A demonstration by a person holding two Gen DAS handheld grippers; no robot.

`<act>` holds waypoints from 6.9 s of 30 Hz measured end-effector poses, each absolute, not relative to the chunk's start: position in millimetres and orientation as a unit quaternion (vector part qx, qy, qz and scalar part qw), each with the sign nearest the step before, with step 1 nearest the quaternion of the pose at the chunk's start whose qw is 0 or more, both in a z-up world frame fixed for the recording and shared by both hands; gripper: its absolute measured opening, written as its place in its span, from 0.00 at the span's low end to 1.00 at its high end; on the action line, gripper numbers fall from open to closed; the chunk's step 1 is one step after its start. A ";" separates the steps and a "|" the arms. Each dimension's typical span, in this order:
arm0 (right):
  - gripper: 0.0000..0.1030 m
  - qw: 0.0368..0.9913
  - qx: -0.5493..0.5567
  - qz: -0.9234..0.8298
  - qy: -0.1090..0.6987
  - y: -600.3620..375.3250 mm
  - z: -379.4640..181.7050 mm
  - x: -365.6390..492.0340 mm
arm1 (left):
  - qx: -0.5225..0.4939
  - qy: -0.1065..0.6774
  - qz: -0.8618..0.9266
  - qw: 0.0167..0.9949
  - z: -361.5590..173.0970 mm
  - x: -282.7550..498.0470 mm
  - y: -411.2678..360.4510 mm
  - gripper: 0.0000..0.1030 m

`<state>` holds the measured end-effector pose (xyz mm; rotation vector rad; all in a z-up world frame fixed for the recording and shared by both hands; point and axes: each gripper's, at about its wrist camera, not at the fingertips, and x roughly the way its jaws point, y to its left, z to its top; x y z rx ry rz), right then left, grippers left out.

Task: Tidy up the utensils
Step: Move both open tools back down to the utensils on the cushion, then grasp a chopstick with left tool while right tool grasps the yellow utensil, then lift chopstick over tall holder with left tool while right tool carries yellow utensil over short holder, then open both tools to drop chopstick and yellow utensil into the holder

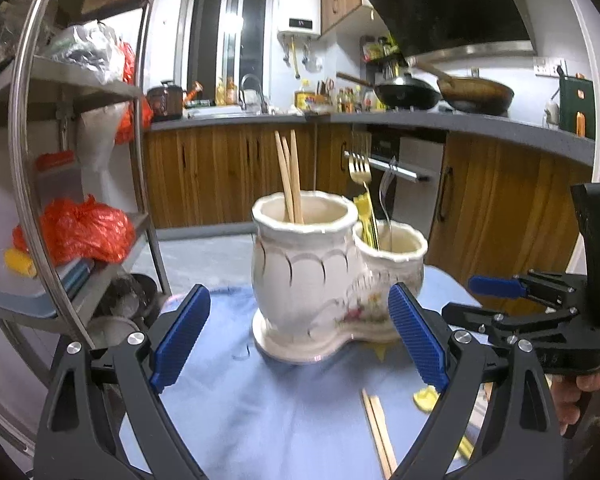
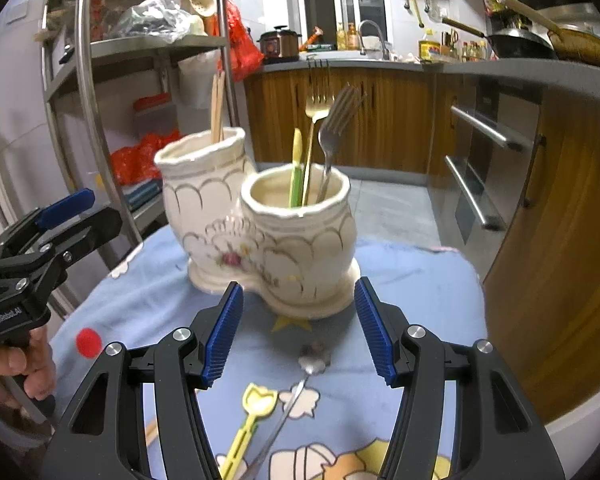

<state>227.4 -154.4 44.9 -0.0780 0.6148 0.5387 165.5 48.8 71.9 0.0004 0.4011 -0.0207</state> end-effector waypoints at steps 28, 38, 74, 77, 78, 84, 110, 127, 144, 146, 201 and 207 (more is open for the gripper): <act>0.47 0.873 -0.101 0.293 0.378 -136.3 -10.1 179.0 | 0.065 0.368 -0.084 0.924 -0.2 153.1 18.1 0.65; 0.20 0.860 -0.130 0.303 0.390 -125.6 -20.4 174.9 | 0.085 0.407 -0.119 0.902 -18.1 151.9 7.9 0.46; 0.10 0.866 -0.115 0.260 0.411 -174.3 -23.3 199.3 | 0.085 0.455 -0.147 0.874 -21.8 159.0 2.8 0.09; 0.10 0.856 -0.113 0.271 0.425 -175.9 -22.4 203.6 | 0.087 0.466 -0.146 0.868 -21.7 161.7 3.0 0.09; 0.11 0.850 -0.118 0.274 0.434 -174.5 -21.0 206.8 | 0.090 0.474 -0.147 0.864 -21.1 163.5 3.6 0.09; 0.11 0.797 -0.170 0.297 0.497 -161.3 -13.5 225.1 | 0.131 0.560 -0.162 0.802 -14.7 187.6 3.7 0.09; 0.10 0.764 -0.180 0.251 0.567 -148.9 -5.4 242.0 | 0.123 0.596 -0.147 0.780 -1.3 195.1 -3.6 0.04; 0.10 0.871 0.008 0.313 0.378 -177.0 62.7 227.5 | -0.069 0.348 -0.151 0.923 76.1 168.2 67.9 0.04; 0.10 0.903 0.121 0.337 0.238 -177.2 86.8 256.8 | -0.107 0.163 -0.140 0.971 121.3 187.5 86.7 0.04; 0.10 0.906 0.121 0.337 0.225 -174.2 91.6 260.6 | -0.106 0.142 -0.137 0.975 129.7 192.2 86.8 0.04; 0.10 0.941 0.030 0.249 0.228 -124.8 60.7 304.0 | -0.023 0.191 -0.010 0.981 97.7 274.4 50.8 0.06; 0.15 0.940 0.029 0.250 0.229 -124.3 61.4 304.2 | -0.021 0.188 -0.010 0.982 99.1 273.0 51.2 0.26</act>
